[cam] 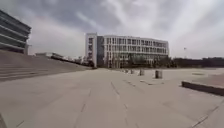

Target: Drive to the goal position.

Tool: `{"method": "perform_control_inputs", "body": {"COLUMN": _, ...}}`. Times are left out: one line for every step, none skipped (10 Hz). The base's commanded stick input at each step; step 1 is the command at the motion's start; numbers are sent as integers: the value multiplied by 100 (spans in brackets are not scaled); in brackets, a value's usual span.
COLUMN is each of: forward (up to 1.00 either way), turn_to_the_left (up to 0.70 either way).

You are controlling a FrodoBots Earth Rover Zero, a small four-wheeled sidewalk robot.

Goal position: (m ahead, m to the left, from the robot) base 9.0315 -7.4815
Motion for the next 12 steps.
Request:
{"method": "perform_control_inputs", "body": {"forward": 70, "turn_to_the_left": 0}}
{"method": "perform_control_inputs", "body": {"forward": 70, "turn_to_the_left": 0}}
{"method": "perform_control_inputs", "body": {"forward": 70, "turn_to_the_left": 0}}
{"method": "perform_control_inputs", "body": {"forward": 70, "turn_to_the_left": 0}}
{"method": "perform_control_inputs", "body": {"forward": 70, "turn_to_the_left": 0}}
{"method": "perform_control_inputs", "body": {"forward": 70, "turn_to_the_left": 0}}
{"method": "perform_control_inputs", "body": {"forward": 70, "turn_to_the_left": 0}}
{"method": "perform_control_inputs", "body": {"forward": 70, "turn_to_the_left": 0}}
{"method": "perform_control_inputs", "body": {"forward": 70, "turn_to_the_left": 0}}
{"method": "perform_control_inputs", "body": {"forward": 70, "turn_to_the_left": 0}}
{"method": "perform_control_inputs", "body": {"forward": 70, "turn_to_the_left": 0}}
{"method": "perform_control_inputs", "body": {"forward": 70, "turn_to_the_left": 0}}
